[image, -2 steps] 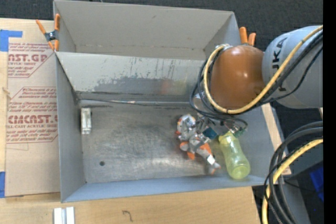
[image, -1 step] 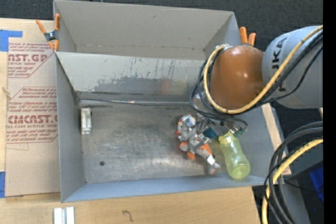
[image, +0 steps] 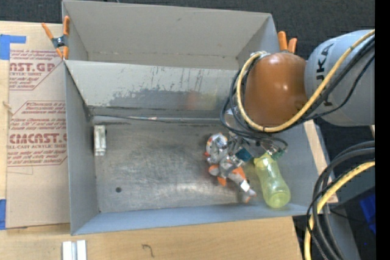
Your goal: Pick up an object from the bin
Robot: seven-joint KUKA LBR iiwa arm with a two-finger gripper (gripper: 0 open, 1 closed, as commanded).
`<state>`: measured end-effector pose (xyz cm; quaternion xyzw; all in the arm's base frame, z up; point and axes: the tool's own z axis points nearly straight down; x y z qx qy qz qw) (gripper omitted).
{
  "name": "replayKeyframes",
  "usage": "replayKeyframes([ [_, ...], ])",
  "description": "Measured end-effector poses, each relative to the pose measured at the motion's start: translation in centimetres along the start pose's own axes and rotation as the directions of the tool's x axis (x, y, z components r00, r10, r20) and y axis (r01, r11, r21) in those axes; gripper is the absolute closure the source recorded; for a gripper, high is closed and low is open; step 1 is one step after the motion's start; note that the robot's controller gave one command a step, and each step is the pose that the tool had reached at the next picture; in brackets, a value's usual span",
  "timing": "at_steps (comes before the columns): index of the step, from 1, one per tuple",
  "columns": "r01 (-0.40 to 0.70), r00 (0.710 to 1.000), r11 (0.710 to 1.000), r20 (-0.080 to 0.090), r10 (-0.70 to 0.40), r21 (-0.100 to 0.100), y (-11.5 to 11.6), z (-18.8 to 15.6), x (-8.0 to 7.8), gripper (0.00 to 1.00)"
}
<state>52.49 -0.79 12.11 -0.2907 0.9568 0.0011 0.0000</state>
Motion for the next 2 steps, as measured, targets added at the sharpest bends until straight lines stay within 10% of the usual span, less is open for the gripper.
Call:
replayKeyframes([
  [2, -0.032, 0.999, 0.999, 0.003, 0.032, 0.002, -1.9, -13.4, 1.5, 1.00],
])
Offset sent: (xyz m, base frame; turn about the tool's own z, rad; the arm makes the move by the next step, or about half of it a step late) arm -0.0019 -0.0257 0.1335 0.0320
